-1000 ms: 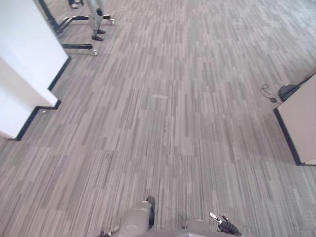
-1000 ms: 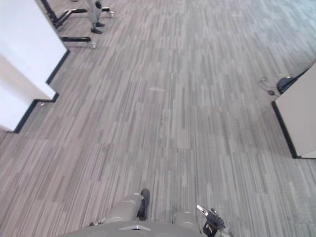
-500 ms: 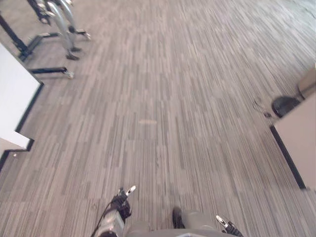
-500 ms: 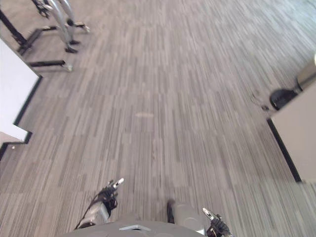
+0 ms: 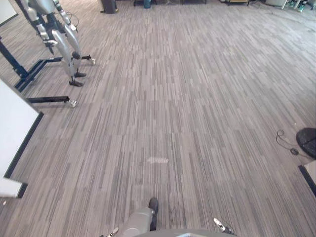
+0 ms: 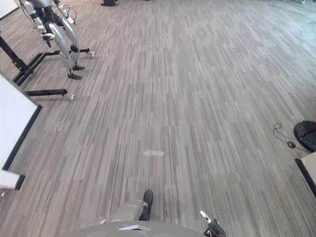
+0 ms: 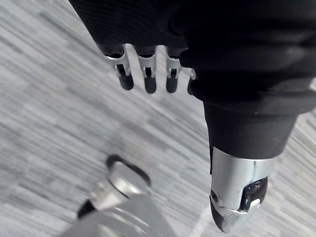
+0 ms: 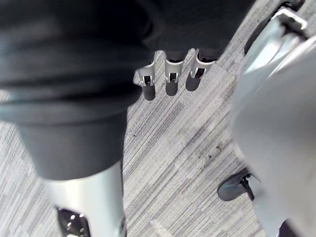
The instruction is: Organize washtable
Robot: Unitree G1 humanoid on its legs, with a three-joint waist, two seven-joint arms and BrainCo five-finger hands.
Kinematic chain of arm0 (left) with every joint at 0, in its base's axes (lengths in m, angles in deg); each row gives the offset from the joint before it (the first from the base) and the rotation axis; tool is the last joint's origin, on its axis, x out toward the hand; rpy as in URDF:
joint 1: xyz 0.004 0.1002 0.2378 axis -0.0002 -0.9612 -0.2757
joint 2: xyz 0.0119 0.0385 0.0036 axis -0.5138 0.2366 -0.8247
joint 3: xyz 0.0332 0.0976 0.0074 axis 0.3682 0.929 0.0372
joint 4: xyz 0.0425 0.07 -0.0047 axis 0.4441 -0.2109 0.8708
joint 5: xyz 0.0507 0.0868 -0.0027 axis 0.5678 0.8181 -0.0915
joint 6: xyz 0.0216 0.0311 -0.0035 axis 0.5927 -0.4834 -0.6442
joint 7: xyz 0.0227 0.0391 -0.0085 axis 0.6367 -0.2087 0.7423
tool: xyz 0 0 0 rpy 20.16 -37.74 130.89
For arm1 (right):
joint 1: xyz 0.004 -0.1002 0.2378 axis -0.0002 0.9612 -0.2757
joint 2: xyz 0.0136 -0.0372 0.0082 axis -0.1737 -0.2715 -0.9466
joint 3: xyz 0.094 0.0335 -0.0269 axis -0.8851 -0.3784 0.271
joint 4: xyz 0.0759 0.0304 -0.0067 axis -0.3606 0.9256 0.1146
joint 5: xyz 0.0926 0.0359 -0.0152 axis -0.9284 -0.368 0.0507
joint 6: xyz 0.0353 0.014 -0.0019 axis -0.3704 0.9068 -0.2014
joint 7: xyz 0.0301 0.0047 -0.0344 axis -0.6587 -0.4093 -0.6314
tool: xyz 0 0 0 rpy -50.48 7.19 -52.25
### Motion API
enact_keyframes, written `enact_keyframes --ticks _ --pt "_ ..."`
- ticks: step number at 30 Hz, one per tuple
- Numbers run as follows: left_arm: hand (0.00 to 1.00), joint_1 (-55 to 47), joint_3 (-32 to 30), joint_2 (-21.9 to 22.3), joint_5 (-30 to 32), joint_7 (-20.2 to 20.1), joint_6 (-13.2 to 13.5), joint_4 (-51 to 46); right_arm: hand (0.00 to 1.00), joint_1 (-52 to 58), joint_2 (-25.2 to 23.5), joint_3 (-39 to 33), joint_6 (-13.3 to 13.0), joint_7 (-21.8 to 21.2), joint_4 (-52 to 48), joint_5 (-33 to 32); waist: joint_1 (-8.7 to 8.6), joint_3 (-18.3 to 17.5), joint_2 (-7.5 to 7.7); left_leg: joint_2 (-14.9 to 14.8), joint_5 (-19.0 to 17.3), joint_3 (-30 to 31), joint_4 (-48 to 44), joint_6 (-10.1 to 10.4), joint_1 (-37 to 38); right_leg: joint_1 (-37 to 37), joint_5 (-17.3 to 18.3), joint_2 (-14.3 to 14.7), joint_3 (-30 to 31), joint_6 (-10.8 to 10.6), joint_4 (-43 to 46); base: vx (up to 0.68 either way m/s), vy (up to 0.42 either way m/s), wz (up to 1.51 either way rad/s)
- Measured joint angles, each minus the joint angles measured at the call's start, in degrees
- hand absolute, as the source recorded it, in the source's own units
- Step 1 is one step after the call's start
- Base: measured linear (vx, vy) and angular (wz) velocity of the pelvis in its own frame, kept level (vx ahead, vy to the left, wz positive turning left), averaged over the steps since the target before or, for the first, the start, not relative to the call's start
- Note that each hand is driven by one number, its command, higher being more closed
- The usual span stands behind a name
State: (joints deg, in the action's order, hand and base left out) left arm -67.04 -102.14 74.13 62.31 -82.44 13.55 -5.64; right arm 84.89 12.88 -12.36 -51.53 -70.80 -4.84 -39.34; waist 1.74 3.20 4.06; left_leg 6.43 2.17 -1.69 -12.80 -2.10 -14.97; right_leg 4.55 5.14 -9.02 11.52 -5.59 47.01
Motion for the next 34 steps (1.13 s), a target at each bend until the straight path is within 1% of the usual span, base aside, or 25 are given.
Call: enact_keyframes --ticks 1,2,4,6,7,8,9,10,11,14,15,16,17,18,19,21,22,23,24,25,26,27,29,32,34 --pt "0.00 1.17 1.83 -0.27 0.00 0.00 -0.02 -0.53 0.00 0.16 0.07 0.08 -0.04 -0.18 -0.14 0.03 -0.25 0.03 -0.49 0.33 -0.44 0.44 1.74 -0.59 2.79 -3.17 0.63 -0.17 -1.20 1.00 5.11 0.15 0.115 -0.01" --pt "0.00 2.45 5.31 -0.58 -0.03 -0.02 0.08 -1.81 0.00 0.25 0.25 0.75 0.02 -0.51 -0.30 0.40 -0.36 0.57 -1.22 0.38 -0.83 0.94 4.67 -0.85 7.13 -6.89 3.77 -0.22 -3.44 2.68 8.02 0.06 0.077 -0.02" --pt "0.00 5.91 8.26 -0.42 -0.22 -0.05 0.87 -2.50 0.00 0.38 0.69 0.96 0.00 -0.66 -0.33 0.42 -1.19 1.30 -2.42 -0.03 -2.47 2.02 7.84 -2.74 12.79 -11.17 9.35 1.71 -5.52 3.49 4.66 -0.07 -0.019 0.04" --pt "0.00 8.73 9.41 -0.13 -0.97 -0.02 1.28 -2.64 0.00 0.95 0.84 1.04 -0.01 -0.65 -0.36 0.36 -2.63 2.14 -3.85 -2.28 -4.63 3.30 9.82 -2.84 17.51 -14.11 11.70 7.67 -4.32 2.90 -8.57 -0.27 -0.111 0.21" --pt "0.00 9.84 10.33 0.03 -1.25 -0.18 2.30 -4.27 0.00 1.73 0.58 1.64 -0.06 -0.71 -0.31 0.38 -3.07 1.62 -3.26 -3.00 -6.66 4.12 10.45 -2.48 19.46 -16.12 7.24 10.07 -4.78 -0.14 -26.26 0.05 -0.202 0.49" --pt "0.00 10.32 10.30 0.30 -1.22 -0.13 2.82 -4.58 0.00 3.10 0.36 2.39 0.11 -0.69 -0.23 0.38 -4.01 1.06 -1.57 -2.29 -7.89 5.87 10.96 -2.07 20.50 -17.35 -1.72 9.52 -5.34 -0.37 -34.37 0.28 -0.208 0.56" --pt "0.00 10.40 10.31 0.45 -1.22 -0.14 2.82 -4.57 0.00 3.46 0.36 2.23 0.22 -0.61 -0.12 0.38 -4.44 1.16 -1.33 -2.18 -8.37 6.80 11.37 -1.76 21.53 -16.80 -4.14 9.54 -5.51 -0.25 -34.87 0.54 -0.217 0.50" --pt "0.00 9.82 10.28 0.86 -1.20 -0.13 2.70 -3.95 0.00 3.88 0.48 1.72 0.29 -0.42 0.10 0.38 -4.53 1.39 -1.07 -2.99 -9.72 7.67 11.07 -0.52 23.86 -14.67 -6.02 10.55 -5.44 4.02 -35.37 0.55 -0.205 0.29" --pt "0.00 9.12 10.25 1.39 -1.13 -0.15 2.51 -3.18 0.00 4.06 0.54 0.64 0.26 -0.41 0.18 0.39 -4.61 1.44 -2.12 -4.44 -11.14 8.13 8.80 0.93 24.25 -13.35 -5.30 11.44 -7.25 5.92 -34.83 0.56 -0.206 0.20" --pt "0.00 7.55 7.99 2.40 -1.12 -0.16 2.29 -2.94 0.00 3.21 0.13 -0.22 0.27 -0.41 -0.03 0.40 -4.44 1.07 -2.55 -5.47 -13.93 9.21 -0.10 4.74 22.08 -10.70 -2.16 12.60 -8.64 8.12 -34.97 0.42 -0.172 0.23" --pt "0.00 6.77 5.98 3.22 -1.11 -0.19 2.22 -3.26 0.00 3.02 0.07 -0.12 0.25 -0.42 -0.63 0.40 -4.23 0.68 -2.82 -5.34 -16.20 10.01 -11.35 8.34 17.00 -9.97 -0.70 12.70 -9.58 8.44 -35.72 0.24 -0.144 0.35" --pt "0.00 6.65 4.64 3.95 -1.12 -0.21 2.21 -3.69 0.00 2.81 0.26 -0.03 0.23 -0.43 -0.79 0.40 -4.17 0.54 -3.25 -5.34 -16.75 10.16 -18.06 10.41 13.81 -9.50 -0.10 12.98 -10.19 8.51 -35.81 0.21 -0.130 0.42" --pt "0.00 6.35 2.62 4.83 -1.13 -0.25 2.20 -4.40 0.00 2.37 0.70 0.13 0.24 -0.38 -0.86 0.40 -4.04 0.48 -4.53 -5.77 -15.73 10.56 -31.35 14.20 7.77 -7.66 0.60 14.00 -11.00 9.37 -36.20 0.16 -0.075 0.11" --pt "0.00 5.59 1.36 4.76 -1.12 -0.34 2.16 -4.22 0.00 1.57 1.10 1.81 0.19 -0.31 -0.97 0.37 -2.69 1.05 -5.24 -7.07 -16.14 8.89 -41.57 13.39 3.72 -4.43 1.37 14.85 -10.60 10.45 -36.85 0.14 -0.054 -0.01" --pt "0.00 5.56 1.27 4.68 -1.13 -0.24 2.13 -4.01 0.00 1.34 1.17 2.13 0.19 -0.32 -0.97 0.37 -2.51 1.22 -5.23 -7.36 -16.32 8.26 -42.33 13.07 3.53 -3.50 1.53 14.85 -10.37 10.47 -37.00 0.15 -0.012 -0.26" --pt "0.00 4.86 1.01 3.57 -1.18 -0.16 2.11 -3.05 0.00 -0.28 1.16 2.69 -0.03 -0.32 -1.04 0.36 -1.06 2.19 -3.80 -9.22 -18.70 3.12 -36.74 8.99 3.32 2.13 1.69 12.82 -8.66 10.18 -39.02 0.21 0.026 -0.27" --pt "0.00 4.85 1.07 3.35 -1.18 -0.15 2.10 -2.84 0.00 -0.74 1.17 2.79 -0.09 -0.30 -1.05 0.36 -0.95 2.31 -3.29 -9.45 -19.12 1.96 -32.77 8.26 3.39 2.95 2.01 11.96 -8.54 9.64 -39.38 0.19 0.050 -0.13" --pt "0.00 5.05 1.07 3.55 -1.19 -0.14 2.12 -2.03 0.00 -1.38 1.42 2.88 -0.19 -0.30 -1.21 0.34 -1.25 2.15 -3.43 -9.70 -18.42 1.58 -20.45 8.06 4.25 3.65 2.80 10.64 -8.65 8.37 -39.66 0.05 0.020 0.01" --pt "0.00 5.04 1.06 3.71 -1.18 -0.12 2.12 -1.92 0.00 -1.39 1.61 3.10 -0.22 -0.30 -1.41 0.34 -1.34 1.91 -3.76 -9.85 -17.32 1.87 -16.28 8.07 4.88 3.68 2.98 10.51 -8.67 8.09 -39.68 -0.09 0.020 -0.02" --pt "0.00 4.61 1.10 4.92 -1.08 -0.02 2.11 -1.63 0.00 -1.03 3.11 5.11 -0.40 -0.38 -2.38 0.33 -1.37 1.38 -6.74 -11.63 -7.69 3.66 -3.94 8.01 5.32 3.65 4.64 11.55 -8.40 6.96 -39.44 -0.13 0.056 -0.05" --pt "0.00 4.99 0.52 5.39 -1.17 0.09 2.09 -0.64 0.00 -1.24 3.54 5.60 -0.21 -0.04 -2.14 0.35 -1.37 2.08 -8.07 -11.76 -4.25 4.20 -3.55 7.38 5.06 4.23 6.90 11.91 -8.16 6.46 -38.13 -0.07 0.095 -0.02" --pt "0.00 5.27 0.14 5.04 -1.08 0.43 2.09 -0.17 0.00 -0.86 3.31 5.89 -0.05 0.17 -1.95 0.36 -1.40 2.20 -7.52 -11.00 -3.75 4.07 -2.43 6.85 6.08 4.25 6.88 10.91 -7.96 6.19 -37.25 0.09 0.143 -0.03" --pt "0.00 5.07 0.66 2.92 -1.02 0.75 1.91 0.16 0.00 0.58 2.32 6.61 -0.11 0.42 -1.97 0.33 -1.62 0.95 -4.70 -7.56 -0.82 2.73 7.06 5.46 10.32 3.45 9.17 7.09 -7.30 4.90 -36.56 0.13 0.088 -0.02" --pt "0.00 5.15 2.53 1.83 -0.53 0.87 1.77 0.31 0.00 0.97 1.51 6.88 -0.08 0.44 -1.96 0.35 -1.74 0.65 -3.42 -6.11 4.69 2.06 18.31 4.58 14.73 2.39 9.61 5.52 -6.77 4.14 -37.02 0.09 0.032 -0.02" --pt "0.00 5.59 3.89 1.59 -0.48 0.65 1.50 0.34 0.00 0.88 1.16 6.83 0.00 0.39 -1.95 0.42 -1.89 1.03 -2.58 -5.45 4.54 1.77 18.80 4.27 14.51 2.58 9.14 4.78 -6.27 3.32 -38.13 0.04 0.009 -0.03"
